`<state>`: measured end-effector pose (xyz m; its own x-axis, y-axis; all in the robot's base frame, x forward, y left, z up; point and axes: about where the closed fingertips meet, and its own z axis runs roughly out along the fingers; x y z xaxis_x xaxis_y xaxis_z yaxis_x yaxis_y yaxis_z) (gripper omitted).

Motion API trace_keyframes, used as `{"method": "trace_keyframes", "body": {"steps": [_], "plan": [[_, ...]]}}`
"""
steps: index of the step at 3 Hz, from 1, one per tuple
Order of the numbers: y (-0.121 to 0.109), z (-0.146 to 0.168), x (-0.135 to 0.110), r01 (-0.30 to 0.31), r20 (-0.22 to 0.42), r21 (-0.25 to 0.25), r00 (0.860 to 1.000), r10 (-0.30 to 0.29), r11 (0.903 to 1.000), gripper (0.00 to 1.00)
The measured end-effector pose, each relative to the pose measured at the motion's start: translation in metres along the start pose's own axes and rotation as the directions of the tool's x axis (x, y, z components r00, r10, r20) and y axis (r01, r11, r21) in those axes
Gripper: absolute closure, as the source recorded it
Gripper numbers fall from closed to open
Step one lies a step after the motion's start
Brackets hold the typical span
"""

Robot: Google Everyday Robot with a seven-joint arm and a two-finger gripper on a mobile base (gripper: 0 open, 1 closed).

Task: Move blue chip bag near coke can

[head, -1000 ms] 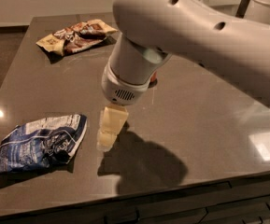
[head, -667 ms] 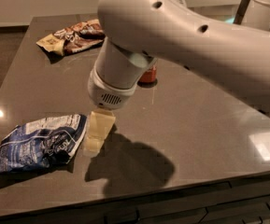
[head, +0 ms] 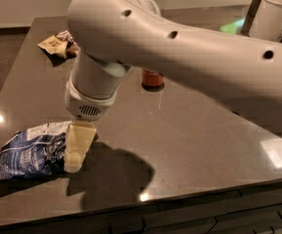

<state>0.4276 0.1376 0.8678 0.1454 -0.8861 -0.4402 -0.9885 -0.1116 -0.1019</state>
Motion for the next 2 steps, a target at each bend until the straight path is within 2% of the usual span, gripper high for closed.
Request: {"method": "trace_keyframes", "body": {"steps": [1, 2], "plan": [[0.0072, 0.0132, -0.0096, 0.045, -0.005, -0.013, 0.999, -0.045, 0.9989, 0.04], [0.0106, 0.0164, -0.0121, 0.063, -0.005, -0.019, 0.998, -0.064, 0.9978, 0.26]]}}
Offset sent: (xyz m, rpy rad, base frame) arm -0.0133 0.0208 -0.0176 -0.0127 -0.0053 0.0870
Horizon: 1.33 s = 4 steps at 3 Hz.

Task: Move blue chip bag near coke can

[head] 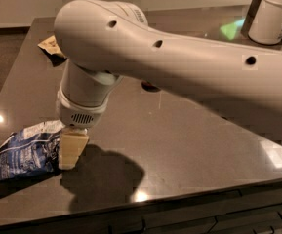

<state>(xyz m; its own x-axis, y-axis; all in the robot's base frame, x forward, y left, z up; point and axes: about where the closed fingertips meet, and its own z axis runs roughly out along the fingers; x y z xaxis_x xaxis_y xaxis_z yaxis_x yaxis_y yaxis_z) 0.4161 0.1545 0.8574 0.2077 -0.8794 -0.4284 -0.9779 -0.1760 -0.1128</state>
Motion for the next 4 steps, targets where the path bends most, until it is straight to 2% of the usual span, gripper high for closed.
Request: {"method": "trace_keyframes", "body": {"steps": [2, 3, 4], "plan": [[0.003, -0.008, 0.001, 0.012, 0.001, -0.003, 1.0, -0.012, 0.9999, 0.72], [-0.002, -0.018, 0.006, 0.0, -0.004, 0.011, 1.0, 0.0, 0.9999, 0.96], [-0.021, -0.033, 0.024, -0.056, -0.004, 0.05, 0.998, 0.056, 0.9972, 1.0]]}}
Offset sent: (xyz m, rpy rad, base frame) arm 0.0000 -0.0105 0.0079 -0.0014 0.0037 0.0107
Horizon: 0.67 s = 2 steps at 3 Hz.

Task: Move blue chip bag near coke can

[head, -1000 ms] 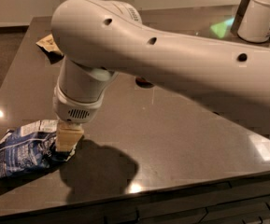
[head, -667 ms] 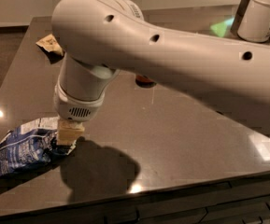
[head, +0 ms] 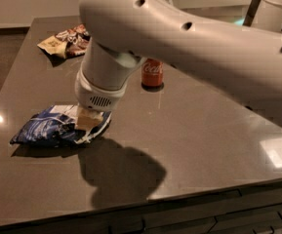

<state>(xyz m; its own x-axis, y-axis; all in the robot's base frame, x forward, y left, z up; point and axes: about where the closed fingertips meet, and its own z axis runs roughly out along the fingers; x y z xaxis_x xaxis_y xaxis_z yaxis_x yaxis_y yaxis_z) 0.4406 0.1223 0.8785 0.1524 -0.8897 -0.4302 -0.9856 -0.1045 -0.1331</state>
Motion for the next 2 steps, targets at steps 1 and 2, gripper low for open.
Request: {"method": "trace_keyframes", "body": {"steps": [1, 2], "plan": [[-0.033, -0.025, 0.029, -0.091, 0.004, 0.069, 0.996, 0.091, 0.9934, 1.0], [-0.065, -0.052, 0.069, -0.184, 0.005, 0.144, 0.983, 0.185, 0.9724, 1.0]]}}
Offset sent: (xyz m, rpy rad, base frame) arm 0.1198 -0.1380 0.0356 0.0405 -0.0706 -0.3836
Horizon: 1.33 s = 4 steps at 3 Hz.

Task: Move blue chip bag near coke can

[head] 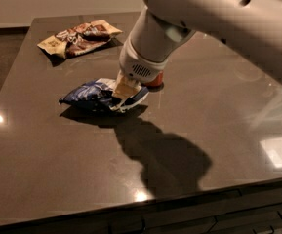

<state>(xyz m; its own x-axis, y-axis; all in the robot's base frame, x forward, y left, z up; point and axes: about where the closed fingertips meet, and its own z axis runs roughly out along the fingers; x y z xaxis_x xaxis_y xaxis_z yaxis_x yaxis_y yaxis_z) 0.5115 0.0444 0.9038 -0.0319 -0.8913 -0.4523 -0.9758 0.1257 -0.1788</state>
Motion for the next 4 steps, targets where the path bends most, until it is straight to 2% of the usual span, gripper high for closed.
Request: {"method": "trace_keyframes", "body": {"steps": [1, 2, 3, 4], "plan": [[-0.033, -0.02, 0.037, -0.077, -0.009, 0.06, 0.997, 0.078, 0.9952, 1.0], [-0.039, -0.034, 0.063, -0.103, -0.014, 0.069, 0.994, 0.105, 0.9922, 1.0], [-0.038, -0.044, 0.084, -0.116, -0.02, 0.072, 0.993, 0.117, 0.9907, 0.83], [-0.04, -0.047, 0.098, -0.134, -0.024, 0.08, 0.99, 0.136, 0.9878, 0.6]]}}
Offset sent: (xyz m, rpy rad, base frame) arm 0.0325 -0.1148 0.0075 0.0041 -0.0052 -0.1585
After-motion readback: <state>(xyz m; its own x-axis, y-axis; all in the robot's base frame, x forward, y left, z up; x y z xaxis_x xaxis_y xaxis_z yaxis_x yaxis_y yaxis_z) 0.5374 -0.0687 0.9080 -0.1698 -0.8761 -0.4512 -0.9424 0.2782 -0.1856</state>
